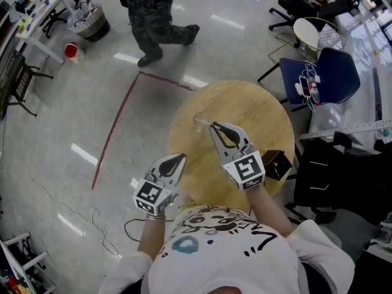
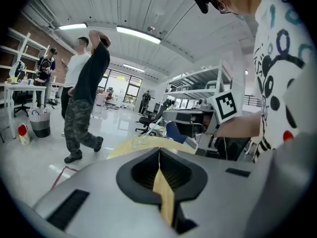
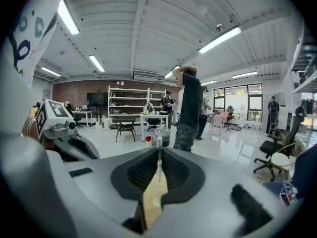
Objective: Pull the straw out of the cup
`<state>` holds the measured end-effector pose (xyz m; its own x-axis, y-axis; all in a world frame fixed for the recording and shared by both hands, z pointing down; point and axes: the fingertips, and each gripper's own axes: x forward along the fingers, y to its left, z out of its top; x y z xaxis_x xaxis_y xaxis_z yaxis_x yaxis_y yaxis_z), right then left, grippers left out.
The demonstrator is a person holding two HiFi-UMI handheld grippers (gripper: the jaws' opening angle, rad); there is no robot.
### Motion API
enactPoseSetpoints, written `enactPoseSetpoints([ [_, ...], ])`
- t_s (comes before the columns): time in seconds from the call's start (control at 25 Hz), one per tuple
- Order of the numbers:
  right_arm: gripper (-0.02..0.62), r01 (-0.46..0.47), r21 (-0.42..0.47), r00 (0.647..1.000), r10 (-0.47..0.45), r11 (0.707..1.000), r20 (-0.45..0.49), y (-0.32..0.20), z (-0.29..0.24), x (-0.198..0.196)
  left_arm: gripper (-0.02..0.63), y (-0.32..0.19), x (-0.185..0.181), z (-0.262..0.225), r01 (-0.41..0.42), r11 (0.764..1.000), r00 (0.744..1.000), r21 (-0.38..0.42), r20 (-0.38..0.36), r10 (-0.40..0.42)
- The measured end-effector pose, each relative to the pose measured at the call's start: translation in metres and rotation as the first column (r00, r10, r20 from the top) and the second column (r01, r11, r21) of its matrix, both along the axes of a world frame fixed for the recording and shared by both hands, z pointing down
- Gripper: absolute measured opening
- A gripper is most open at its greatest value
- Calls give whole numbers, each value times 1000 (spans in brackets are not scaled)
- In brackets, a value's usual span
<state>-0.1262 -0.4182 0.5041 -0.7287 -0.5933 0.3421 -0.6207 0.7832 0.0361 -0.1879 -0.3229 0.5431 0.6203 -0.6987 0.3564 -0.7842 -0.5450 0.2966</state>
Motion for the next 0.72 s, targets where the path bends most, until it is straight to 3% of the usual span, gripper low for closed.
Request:
enactPoseSetpoints([
  [0.72, 40, -36, 151, 997, 26, 988, 67, 34, -95, 33, 15, 15, 29, -47, -77, 992, 997, 98, 11, 76],
])
